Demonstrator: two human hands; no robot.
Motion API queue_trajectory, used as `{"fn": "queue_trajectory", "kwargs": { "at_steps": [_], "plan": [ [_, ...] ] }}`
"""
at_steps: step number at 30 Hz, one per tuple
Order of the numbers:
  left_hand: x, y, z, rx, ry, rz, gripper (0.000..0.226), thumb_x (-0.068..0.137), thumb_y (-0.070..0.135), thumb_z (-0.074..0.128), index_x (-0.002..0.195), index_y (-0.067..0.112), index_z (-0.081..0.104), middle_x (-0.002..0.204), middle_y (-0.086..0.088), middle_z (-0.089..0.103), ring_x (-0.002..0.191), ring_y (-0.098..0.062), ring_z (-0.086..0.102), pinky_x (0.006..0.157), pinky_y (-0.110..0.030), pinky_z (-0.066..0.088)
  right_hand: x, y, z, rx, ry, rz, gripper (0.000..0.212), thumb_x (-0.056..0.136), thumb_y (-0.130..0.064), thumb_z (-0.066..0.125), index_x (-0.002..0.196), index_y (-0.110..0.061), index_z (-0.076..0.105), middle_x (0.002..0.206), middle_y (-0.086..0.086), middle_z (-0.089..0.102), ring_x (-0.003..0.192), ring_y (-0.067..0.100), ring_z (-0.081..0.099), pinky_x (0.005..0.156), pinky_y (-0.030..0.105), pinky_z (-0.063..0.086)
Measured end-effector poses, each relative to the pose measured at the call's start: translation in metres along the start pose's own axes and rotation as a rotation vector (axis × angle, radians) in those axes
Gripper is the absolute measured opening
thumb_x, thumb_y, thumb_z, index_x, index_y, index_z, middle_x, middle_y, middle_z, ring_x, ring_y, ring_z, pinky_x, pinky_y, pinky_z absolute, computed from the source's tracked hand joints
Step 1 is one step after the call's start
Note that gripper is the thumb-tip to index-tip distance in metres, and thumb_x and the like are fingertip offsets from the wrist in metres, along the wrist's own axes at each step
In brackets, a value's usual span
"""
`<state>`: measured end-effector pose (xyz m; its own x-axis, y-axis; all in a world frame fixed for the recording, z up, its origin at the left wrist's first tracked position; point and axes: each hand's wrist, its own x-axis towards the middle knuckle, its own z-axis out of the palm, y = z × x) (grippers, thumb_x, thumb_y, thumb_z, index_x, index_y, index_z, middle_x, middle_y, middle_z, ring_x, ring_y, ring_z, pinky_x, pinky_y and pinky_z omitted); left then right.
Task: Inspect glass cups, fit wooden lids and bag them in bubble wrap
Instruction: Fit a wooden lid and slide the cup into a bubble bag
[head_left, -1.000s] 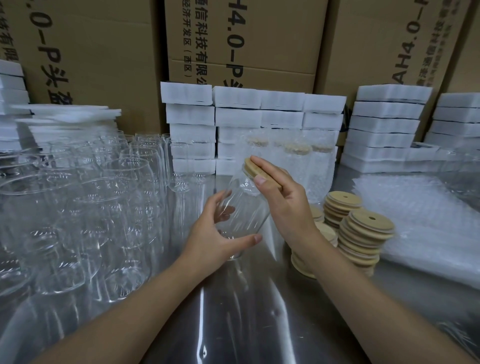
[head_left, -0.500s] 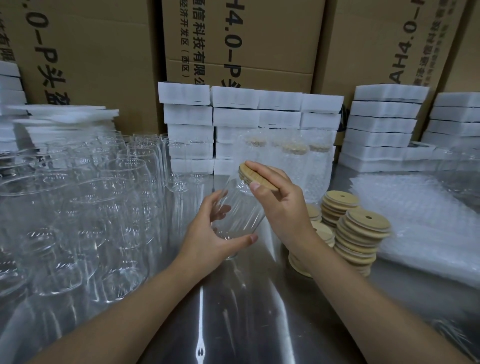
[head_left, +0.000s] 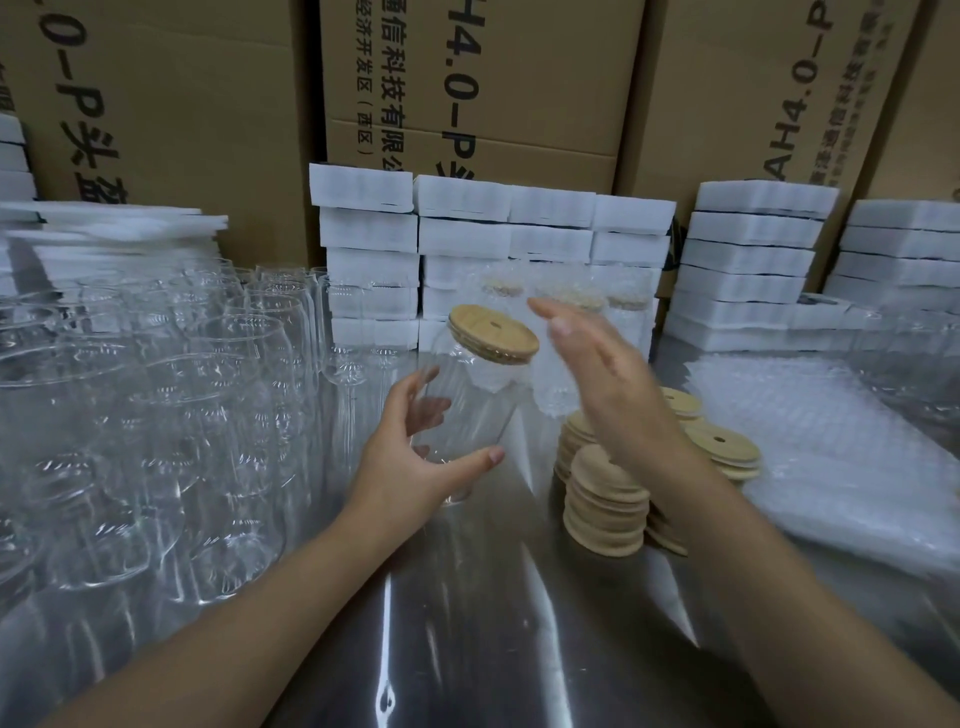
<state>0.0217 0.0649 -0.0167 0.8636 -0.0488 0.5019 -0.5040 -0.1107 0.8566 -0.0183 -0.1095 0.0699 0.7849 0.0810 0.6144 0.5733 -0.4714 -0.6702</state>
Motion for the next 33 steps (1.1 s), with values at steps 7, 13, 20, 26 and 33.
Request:
{"fn": "queue_trajectory", "kwargs": {
  "at_steps": [7, 13, 20, 26, 33],
  "plan": [
    [0.001, 0.003, -0.004, -0.053, 0.059, -0.032, 0.091, 0.052, 0.046, 0.088, 0.129, 0.046, 0.040, 0.114, 0.020, 0.058, 0.104, 0.017, 0.054, 0.085, -0.021, 0.049, 0.019, 0.033, -0.110, -0.673, 0.228, 0.341, 0.025, 0.094, -0.029, 0.053, 0.115, -0.027, 0.065, 0.115, -0.001, 0.066, 0.100, 0.017, 0.057, 0.078, 0.028, 0.044],
    [0.002, 0.005, -0.005, -0.085, 0.089, -0.051, 0.089, 0.053, 0.046, 0.087, 0.129, 0.046, 0.040, 0.120, 0.017, 0.054, 0.108, 0.004, 0.056, 0.088, -0.027, 0.050, 0.013, 0.098, -0.156, -1.138, -0.049, 0.953, 0.062, 0.092, -0.047, 0.053, 0.135, -0.003, 0.047, 0.143, 0.020, 0.043, 0.128, 0.039, 0.042, 0.105, 0.044, 0.038],
    [0.003, 0.007, -0.007, -0.135, 0.103, -0.069, 0.088, 0.052, 0.050, 0.081, 0.130, 0.044, 0.039, 0.121, 0.012, 0.052, 0.108, 0.001, 0.056, 0.083, -0.023, 0.048, 0.013, 0.091, -0.160, -0.979, 0.212, 0.888, 0.030, 0.095, -0.021, 0.052, 0.109, 0.004, 0.059, 0.116, 0.024, 0.059, 0.099, 0.038, 0.056, 0.081, 0.040, 0.044],
    [0.004, 0.006, -0.007, -0.119, 0.136, -0.050, 0.085, 0.055, 0.048, 0.083, 0.128, 0.048, 0.038, 0.120, 0.017, 0.052, 0.113, -0.003, 0.056, 0.089, -0.028, 0.049, 0.017, 0.027, -0.125, -0.686, 0.320, 0.358, 0.033, 0.097, -0.026, 0.053, 0.069, -0.009, 0.056, 0.069, 0.010, 0.055, 0.061, 0.020, 0.047, 0.057, 0.030, 0.035],
    [0.004, 0.010, -0.007, -0.107, 0.183, 0.035, 0.088, 0.057, 0.042, 0.088, 0.130, 0.046, 0.039, 0.120, 0.017, 0.050, 0.114, -0.003, 0.054, 0.088, -0.023, 0.047, 0.008, -0.015, -0.005, -0.365, -0.166, 0.137, 0.014, 0.096, -0.027, 0.053, 0.083, -0.026, 0.055, 0.080, -0.013, 0.056, 0.070, 0.004, 0.052, 0.055, 0.016, 0.036]
  ]
}}
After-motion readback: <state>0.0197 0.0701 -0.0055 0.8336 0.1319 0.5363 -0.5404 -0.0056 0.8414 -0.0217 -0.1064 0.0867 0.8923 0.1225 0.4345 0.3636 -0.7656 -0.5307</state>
